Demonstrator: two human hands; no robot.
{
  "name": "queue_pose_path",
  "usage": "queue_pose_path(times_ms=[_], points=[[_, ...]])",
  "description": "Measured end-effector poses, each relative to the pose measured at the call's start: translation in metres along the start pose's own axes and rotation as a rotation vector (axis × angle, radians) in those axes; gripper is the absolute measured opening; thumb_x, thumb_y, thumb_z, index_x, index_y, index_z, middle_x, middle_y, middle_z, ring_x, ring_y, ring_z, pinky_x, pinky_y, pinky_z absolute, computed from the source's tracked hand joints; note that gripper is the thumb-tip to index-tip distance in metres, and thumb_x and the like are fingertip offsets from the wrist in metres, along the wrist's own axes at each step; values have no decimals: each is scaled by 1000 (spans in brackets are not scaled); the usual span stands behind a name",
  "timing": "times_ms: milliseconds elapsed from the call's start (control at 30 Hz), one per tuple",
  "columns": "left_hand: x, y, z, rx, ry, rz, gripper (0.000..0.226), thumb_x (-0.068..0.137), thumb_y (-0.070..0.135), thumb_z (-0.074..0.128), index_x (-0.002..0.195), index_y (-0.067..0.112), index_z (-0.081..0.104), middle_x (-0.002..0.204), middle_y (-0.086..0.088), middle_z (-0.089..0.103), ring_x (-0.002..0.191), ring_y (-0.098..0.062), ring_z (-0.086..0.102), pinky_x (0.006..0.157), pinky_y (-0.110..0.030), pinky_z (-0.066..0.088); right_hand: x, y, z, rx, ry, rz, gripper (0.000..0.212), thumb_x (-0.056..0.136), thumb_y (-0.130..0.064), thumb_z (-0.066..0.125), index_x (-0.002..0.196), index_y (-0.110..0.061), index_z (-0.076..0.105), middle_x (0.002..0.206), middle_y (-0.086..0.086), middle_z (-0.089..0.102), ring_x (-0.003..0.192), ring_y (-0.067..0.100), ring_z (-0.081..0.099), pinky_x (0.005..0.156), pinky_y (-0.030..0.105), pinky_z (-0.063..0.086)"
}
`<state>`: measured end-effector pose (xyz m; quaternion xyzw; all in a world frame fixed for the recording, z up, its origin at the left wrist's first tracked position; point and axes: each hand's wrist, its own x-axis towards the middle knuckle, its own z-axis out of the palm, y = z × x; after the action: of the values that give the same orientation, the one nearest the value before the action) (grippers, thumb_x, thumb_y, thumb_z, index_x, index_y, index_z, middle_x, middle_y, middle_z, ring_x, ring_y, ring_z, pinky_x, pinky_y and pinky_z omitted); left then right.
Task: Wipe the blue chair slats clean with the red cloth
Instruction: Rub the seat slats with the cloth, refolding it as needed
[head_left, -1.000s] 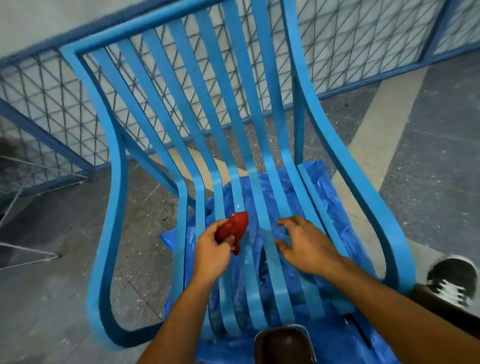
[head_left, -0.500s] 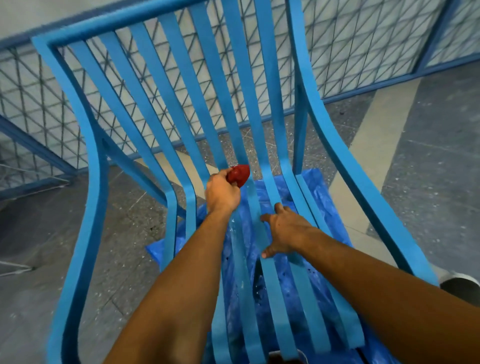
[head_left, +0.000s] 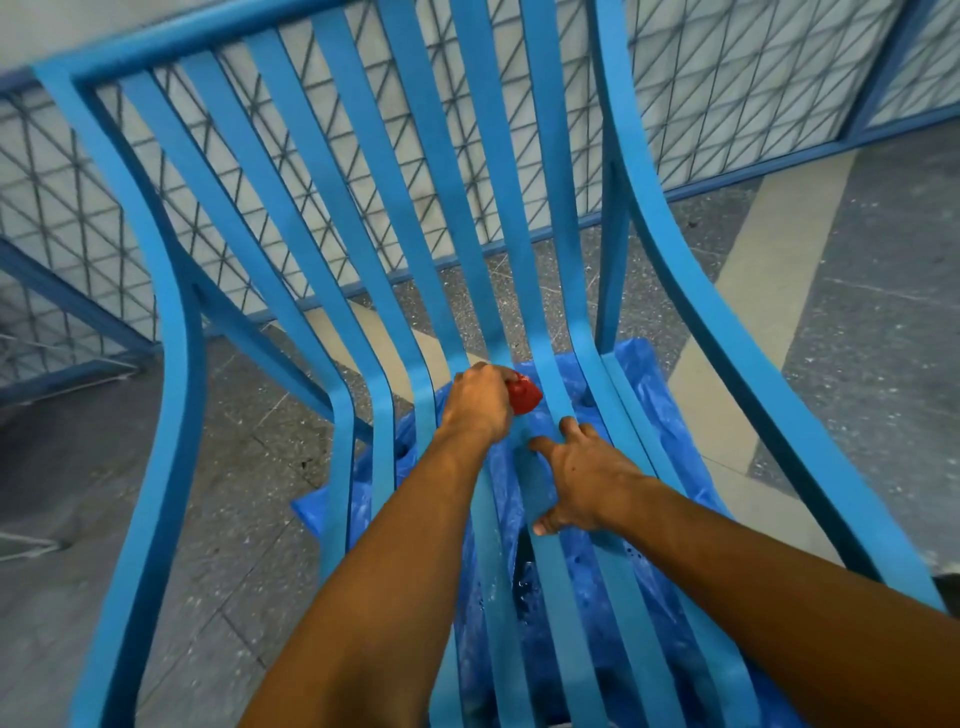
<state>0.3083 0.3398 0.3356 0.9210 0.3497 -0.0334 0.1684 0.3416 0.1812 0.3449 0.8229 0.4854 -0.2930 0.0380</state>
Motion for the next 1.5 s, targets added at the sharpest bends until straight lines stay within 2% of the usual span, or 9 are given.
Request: queue_pose_path(times_ms=[233, 333, 433, 567, 733, 833, 1133, 1300, 1500], points=[[-7, -17, -37, -56, -343, -13, 42, 82, -1, 59, 111, 26, 74, 110, 1, 73, 100, -18, 66, 80, -25, 51, 3, -5, -3, 24, 31, 30, 115, 61, -60, 86, 144, -12, 22, 138, 13, 36, 133, 32, 36, 110, 45, 41], [-9, -31, -46, -304, -306, -72, 41, 86, -7, 59, 115, 19, 72, 104, -2, 71, 91, -17, 65, 73, -25, 50, 2, -8, -3, 16, 23, 29, 123, 63, -58, 85, 152, -13, 13, 147, 16, 30, 139, 35, 30, 114, 46, 38], [-2, -42, -46, -524, -108, -193, 42, 86, -10, 55, 114, 17, 70, 92, -4, 70, 71, -16, 62, 60, -27, 51, 2, -7, -2, -4, 22, 32, 125, 67, -59, 82, 155, -10, 8, 154, 18, 24, 144, 36, 24, 118, 44, 31], [11, -49, -33, -423, 115, -288, 46, 84, 0, 59, 121, 25, 69, 116, -7, 72, 97, -26, 67, 78, -27, 55, 2, -6, -1, 1, 33, 36, 121, 69, -59, 81, 153, -7, 12, 152, 17, 25, 143, 34, 25, 117, 42, 28], [4, -40, -7, -213, 146, -229, 53, 84, 0, 60, 130, 25, 64, 126, -11, 65, 113, -34, 62, 101, -39, 51, 3, -7, -1, -40, 47, 29, 117, 70, -62, 79, 151, -4, 17, 150, 17, 27, 141, 34, 27, 117, 41, 28], [-5, -37, 1, -111, 124, -171, 55, 86, -1, 56, 133, 25, 61, 125, -13, 64, 112, -35, 62, 100, -41, 51, 3, -6, -2, -46, 35, 32, 113, 70, -63, 78, 148, -5, 22, 148, 16, 29, 140, 33, 28, 116, 41, 31], [-52, -55, -6, -141, -28, -106, 56, 76, -8, 49, 113, 27, 73, 122, -3, 69, 115, -26, 62, 95, -29, 50, -3, -12, -9, -47, 13, 47, 115, 66, -63, 81, 147, -4, 25, 145, 17, 31, 138, 34, 30, 112, 45, 39], [-88, -62, -2, -118, -54, -18, 57, 76, -9, 49, 109, 30, 74, 121, 1, 71, 112, -22, 63, 95, -28, 50, -7, -14, -11, -89, 5, 64, 118, 71, -63, 77, 152, -3, 16, 156, 19, 22, 146, 36, 22, 116, 44, 31], [-115, -73, -3, -306, -213, 24, 56, 73, -19, 45, 102, 17, 77, 114, -4, 73, 104, -19, 67, 92, -29, 53, -7, -13, -8, -70, -8, 67, 117, 73, -61, 77, 154, -4, 14, 158, 18, 17, 148, 36, 18, 117, 46, 31]])
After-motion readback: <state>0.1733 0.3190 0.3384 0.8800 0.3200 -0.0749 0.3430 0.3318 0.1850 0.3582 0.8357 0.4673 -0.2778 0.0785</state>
